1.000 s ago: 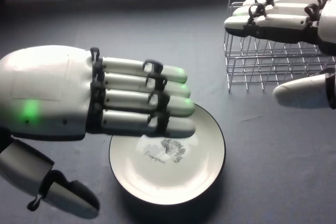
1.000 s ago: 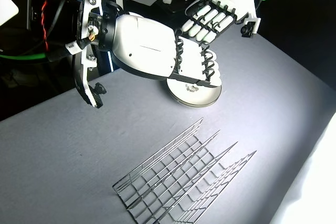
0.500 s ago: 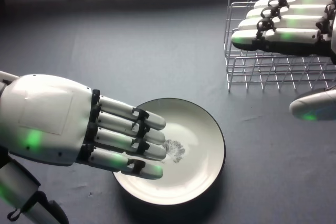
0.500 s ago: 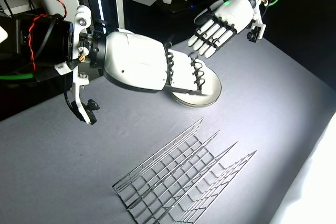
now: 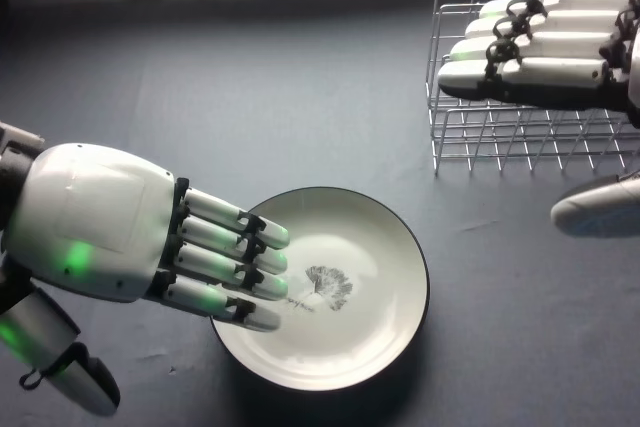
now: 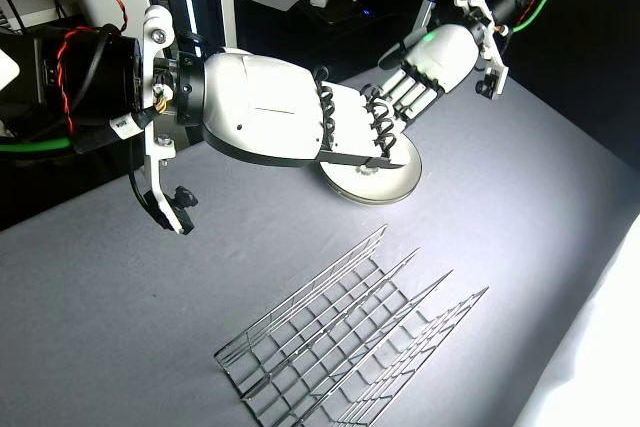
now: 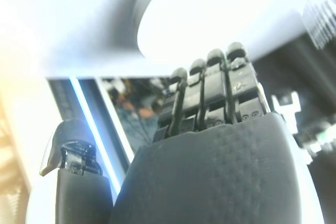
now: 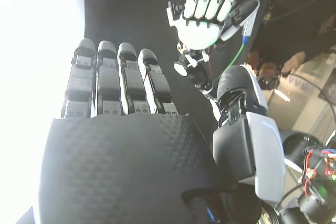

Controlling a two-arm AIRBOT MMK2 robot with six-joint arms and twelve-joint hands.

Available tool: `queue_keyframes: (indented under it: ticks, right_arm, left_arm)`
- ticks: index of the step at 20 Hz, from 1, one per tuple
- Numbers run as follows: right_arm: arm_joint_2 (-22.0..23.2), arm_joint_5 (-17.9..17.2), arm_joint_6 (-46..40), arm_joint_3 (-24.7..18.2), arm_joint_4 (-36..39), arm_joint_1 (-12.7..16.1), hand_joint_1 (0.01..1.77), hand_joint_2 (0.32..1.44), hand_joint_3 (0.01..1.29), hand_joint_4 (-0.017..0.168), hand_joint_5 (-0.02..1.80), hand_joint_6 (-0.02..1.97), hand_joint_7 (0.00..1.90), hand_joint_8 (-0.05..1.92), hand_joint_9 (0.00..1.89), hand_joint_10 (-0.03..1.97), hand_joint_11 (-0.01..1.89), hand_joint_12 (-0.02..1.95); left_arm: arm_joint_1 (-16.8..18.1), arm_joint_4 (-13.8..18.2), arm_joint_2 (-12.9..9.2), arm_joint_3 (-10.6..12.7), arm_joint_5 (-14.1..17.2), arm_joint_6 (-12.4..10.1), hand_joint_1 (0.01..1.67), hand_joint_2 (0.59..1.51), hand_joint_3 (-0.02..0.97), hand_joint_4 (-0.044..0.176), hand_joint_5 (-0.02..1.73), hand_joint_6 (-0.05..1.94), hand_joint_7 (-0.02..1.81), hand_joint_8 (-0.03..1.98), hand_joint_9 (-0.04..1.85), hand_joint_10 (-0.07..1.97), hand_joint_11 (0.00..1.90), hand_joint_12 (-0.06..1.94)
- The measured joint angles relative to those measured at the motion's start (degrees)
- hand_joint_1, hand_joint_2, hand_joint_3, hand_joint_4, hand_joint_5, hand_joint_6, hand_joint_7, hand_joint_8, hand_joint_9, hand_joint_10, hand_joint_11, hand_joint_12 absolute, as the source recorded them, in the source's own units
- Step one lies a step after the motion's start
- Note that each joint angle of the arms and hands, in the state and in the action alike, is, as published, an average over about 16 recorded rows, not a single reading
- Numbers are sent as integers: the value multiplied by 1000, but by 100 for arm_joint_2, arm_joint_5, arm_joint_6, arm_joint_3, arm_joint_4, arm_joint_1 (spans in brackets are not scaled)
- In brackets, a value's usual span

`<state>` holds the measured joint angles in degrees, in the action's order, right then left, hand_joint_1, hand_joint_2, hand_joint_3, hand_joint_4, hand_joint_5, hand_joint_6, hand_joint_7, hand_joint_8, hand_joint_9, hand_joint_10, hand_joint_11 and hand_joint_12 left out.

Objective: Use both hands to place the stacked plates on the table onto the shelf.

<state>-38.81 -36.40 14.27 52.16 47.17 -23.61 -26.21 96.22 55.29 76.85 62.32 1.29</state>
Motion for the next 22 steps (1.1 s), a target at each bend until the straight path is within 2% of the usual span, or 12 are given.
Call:
queue_keyframes:
  ticks: [7,14,22]
  right_arm:
    - [-2,-28,42,0,73,-11,18,1246,32,2,19,18,22,12,15,9,20,-7]
    - [-2,-56,69,0,94,-38,18,1246,32,3,20,17,22,12,14,9,20,-6]
    - [-2,-149,96,0,104,-115,19,1246,32,4,20,17,22,12,13,10,20,-7]
  left_arm:
    - [-127,252,248,330,-20,1,16,1136,15,5,22,-12,16,-15,20,8,13,-14]
    - [-263,311,417,558,-58,26,17,1136,16,4,21,-15,14,-14,20,8,14,-15]
    - [-334,345,646,926,-66,63,16,1131,16,1,8,-16,8,-12,19,6,14,-18]
